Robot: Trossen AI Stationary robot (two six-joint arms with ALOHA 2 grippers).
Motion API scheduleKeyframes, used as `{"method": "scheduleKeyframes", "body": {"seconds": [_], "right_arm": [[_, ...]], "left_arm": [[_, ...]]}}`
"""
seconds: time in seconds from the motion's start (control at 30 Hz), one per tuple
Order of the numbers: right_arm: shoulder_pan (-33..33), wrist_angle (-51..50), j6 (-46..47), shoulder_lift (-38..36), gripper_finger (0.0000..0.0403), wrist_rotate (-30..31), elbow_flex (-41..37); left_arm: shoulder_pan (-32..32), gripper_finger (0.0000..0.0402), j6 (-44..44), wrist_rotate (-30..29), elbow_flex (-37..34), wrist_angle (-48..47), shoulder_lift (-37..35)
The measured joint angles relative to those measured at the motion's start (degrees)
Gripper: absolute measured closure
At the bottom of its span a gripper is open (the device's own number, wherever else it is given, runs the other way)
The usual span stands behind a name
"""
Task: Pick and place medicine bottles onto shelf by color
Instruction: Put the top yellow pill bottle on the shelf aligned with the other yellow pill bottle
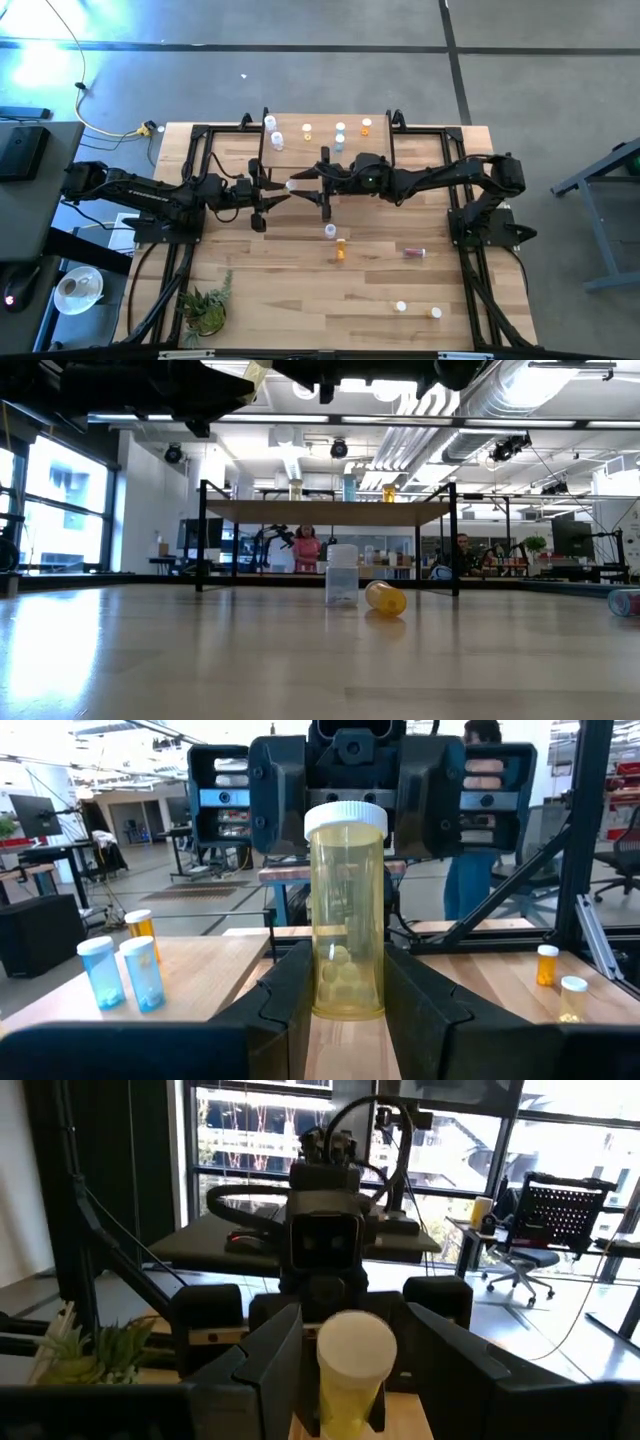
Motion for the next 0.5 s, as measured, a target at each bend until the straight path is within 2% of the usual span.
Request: {"method": "scheduleKeyframes", "body": {"seconds": [0.5], "right_arm": [[-0.2,1.7,1.2,2.4,0.0238,-1.0,1.0]], "left_arm": [[0.0,0.0309,0.0,-0.2,0.0,0.4,0.0]]}}
